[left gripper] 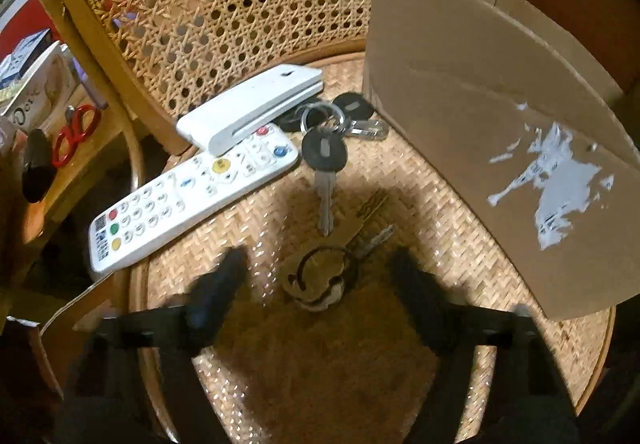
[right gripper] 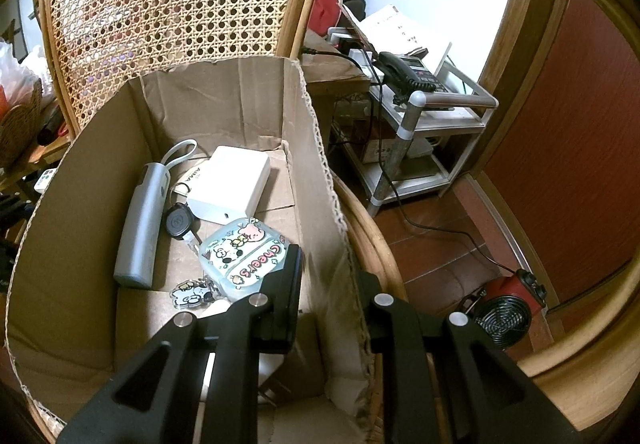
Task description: Organize rigid objects
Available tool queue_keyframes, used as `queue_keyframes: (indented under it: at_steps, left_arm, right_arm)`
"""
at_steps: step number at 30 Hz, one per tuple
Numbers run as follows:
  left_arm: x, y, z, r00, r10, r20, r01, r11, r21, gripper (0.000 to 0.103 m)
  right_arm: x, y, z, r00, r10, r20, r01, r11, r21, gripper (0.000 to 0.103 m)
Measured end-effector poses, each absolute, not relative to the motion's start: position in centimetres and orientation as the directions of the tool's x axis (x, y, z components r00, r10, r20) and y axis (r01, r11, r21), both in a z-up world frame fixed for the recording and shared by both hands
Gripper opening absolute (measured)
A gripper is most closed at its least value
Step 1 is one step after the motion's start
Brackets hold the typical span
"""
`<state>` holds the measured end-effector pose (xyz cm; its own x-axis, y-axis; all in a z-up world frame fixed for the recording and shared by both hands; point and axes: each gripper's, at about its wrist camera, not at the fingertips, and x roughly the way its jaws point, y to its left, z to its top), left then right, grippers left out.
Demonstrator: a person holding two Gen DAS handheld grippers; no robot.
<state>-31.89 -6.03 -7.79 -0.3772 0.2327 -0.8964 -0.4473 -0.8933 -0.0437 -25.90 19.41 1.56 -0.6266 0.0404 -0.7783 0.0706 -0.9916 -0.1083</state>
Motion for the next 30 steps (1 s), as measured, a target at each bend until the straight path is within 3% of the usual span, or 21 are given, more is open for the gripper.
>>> queue_keyframes:
  at_steps: [1, 5, 17, 20, 28, 30]
  left_arm:
    - [-32.0, -6.0, -7.5, -0.391, 0.235, -0.89, -0.447, -0.894, -0.04, 0.026]
    - [-32.1, -6.1, -7.3, -0.399, 0.19, -0.897, -0.426, -0.905, -0.002, 0.026]
    - [-32.7, -5.7, -0.7, -0.488, 0.324, -0.81, -0.43, -0.897, -0.1, 0.026]
    - [-32.9, -4.8, 1.0, -0.508, 0.345, -0.789, -0.435, -0.894, -0.11, 0.004]
    - [-32.0, -1.7, 4.8, -0.554, 0.392, -0.735, -0.473, -0.874, -0.11, 0.005]
    - [-32.2, -1.3, 4.3, -0.533, 0.373, -0.76, -0.47, -0.877, -0.1, 0.012]
  right_arm:
    - [-25.9, 19.4, 1.6, -0.626, 0.04, -0.779, 0.07, -0.992, -0.108, 0.02]
    - [-25.9, 19.3, 1.5, -0.627, 0.042, -0.778, 0.069, -0.992, -0.108, 0.021]
    - [-25.9, 19.1, 1.4, -0.628, 0.045, -0.777, 0.067, -0.992, -0.111, 0.021]
    - [-25.9, 19.1, 1.5, -0.625, 0.044, -0.779, 0.069, -0.991, -0.111, 0.021]
    - [-25.8, 19.0, 1.6, -0.632, 0.04, -0.774, 0.068, -0.992, -0.107, 0.019]
    - [-25.7, 19.0, 1.7, -0.631, 0.037, -0.775, 0.072, -0.992, -0.106, 0.019]
